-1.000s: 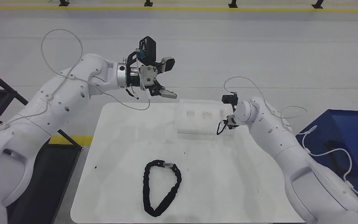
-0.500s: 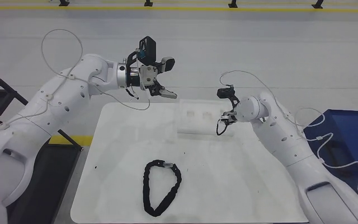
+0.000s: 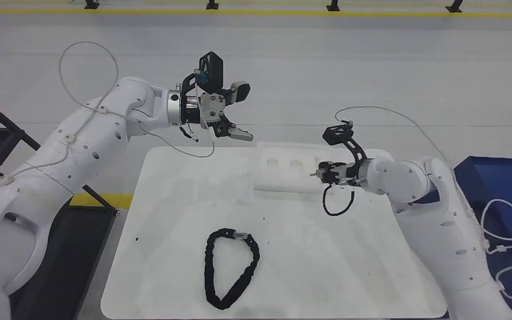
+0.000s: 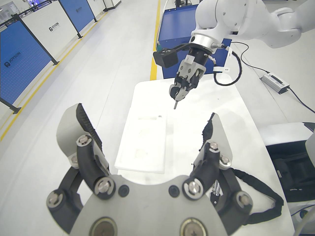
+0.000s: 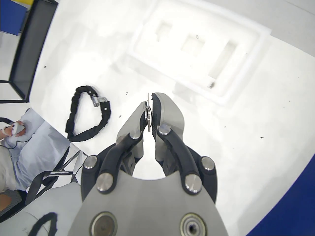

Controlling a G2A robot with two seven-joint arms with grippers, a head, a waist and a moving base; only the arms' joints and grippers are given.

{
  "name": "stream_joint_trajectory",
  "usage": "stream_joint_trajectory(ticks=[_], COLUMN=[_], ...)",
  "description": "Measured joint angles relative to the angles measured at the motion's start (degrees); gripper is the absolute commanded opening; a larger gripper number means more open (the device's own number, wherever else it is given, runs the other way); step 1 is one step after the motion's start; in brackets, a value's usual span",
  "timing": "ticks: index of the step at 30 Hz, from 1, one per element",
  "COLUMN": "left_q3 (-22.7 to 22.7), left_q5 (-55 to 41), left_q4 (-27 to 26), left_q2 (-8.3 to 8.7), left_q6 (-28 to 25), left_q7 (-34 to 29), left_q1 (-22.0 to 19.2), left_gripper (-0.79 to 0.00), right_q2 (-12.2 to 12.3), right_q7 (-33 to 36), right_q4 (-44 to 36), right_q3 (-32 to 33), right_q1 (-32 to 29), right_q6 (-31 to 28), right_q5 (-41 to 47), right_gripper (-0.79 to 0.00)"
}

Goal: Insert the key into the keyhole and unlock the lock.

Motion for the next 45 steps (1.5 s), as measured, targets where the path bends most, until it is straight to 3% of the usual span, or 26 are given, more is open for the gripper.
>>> stream_joint_trajectory(ticks=[4,8,15,21,36,45], left_q3=[0.0,0.0,0.0,0.0,-0.2,-2.2], left_q5=[0.0,0.0,0.0,0.0,0.2,3.6], left_q4=[0.0,0.0,0.0,0.0,-0.2,-1.3], left_q2=[0.00,0.00,0.00,0.00,0.04,1.30], left_q6=[0.0,0.0,0.0,0.0,0.5,1.8], left_q7=[0.0,0.0,0.0,0.0,-0.3,-2.9], left_q1=[0.0,0.0,0.0,0.0,0.3,7.2], left_gripper=[0.000,0.000,0.000,0.000,0.000,0.000], right_q2=[0.5,1.1,1.6,1.8,1.8,1.8], right_q7=[-2.1,-1.7,-4.1,-8.6,-8.6,-8.6], right_q4=[-1.9,3.1,7.4,8.1,8.1,8.1], right_q3=[4.6,10.2,14.6,16.6,16.6,16.6], right_q1=[-3.6,-6.0,-8.8,-11.1,-11.1,-11.1], right_q6=[-4.9,-13.6,-17.6,-19.3,-19.3,-19.3], right_q5=[8.0,23.0,33.8,37.7,37.7,37.7], right_gripper=[-0.785,-0.785,-0.785,-0.785,-0.785,-0.785])
